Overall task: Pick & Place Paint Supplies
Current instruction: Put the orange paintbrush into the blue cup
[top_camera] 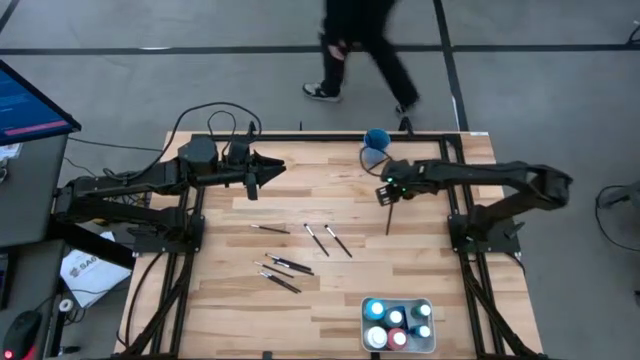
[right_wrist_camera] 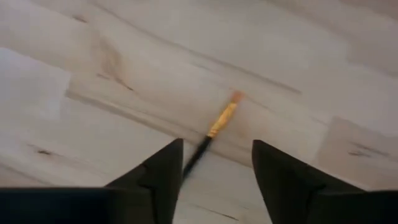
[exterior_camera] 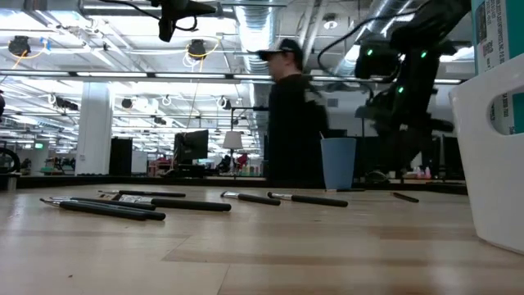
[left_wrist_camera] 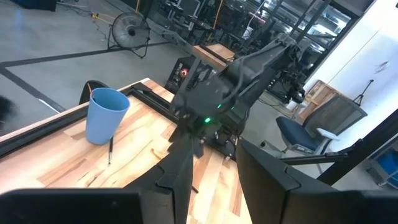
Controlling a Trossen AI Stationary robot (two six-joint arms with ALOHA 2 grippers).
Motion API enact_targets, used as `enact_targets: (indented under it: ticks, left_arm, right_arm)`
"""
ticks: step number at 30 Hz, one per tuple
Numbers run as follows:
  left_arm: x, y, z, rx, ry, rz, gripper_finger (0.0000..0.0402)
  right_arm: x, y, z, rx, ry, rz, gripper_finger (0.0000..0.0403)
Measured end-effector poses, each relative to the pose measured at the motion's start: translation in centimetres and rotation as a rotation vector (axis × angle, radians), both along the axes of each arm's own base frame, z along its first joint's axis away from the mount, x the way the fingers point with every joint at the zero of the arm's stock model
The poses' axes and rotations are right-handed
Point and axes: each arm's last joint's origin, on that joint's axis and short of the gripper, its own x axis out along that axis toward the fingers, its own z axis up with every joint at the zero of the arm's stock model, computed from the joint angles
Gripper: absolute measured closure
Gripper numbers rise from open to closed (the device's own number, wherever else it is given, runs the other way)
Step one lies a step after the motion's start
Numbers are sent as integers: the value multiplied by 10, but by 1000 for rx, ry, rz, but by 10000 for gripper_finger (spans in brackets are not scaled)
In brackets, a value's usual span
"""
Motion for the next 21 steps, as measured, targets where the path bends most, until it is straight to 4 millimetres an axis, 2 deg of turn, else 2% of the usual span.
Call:
enact_targets:
  ticks: [5,11,16,21]
  left_arm:
    - [0,0,0,-21,-4,-15,286]
    - [0,-1,0,-23,-3,-33,286]
    - [0,-1,0,-25,-2,-35,285]
    - [0,-2,0,-29,-3,-60,284]
  right_arm:
    - [6,-5,-24,45,89,-42,196]
    - [14,-6,-42,123,115,-43,214]
    - [17,-6,-53,178,143,-38,262]
    - [18,-6,-54,202,132,-31,329]
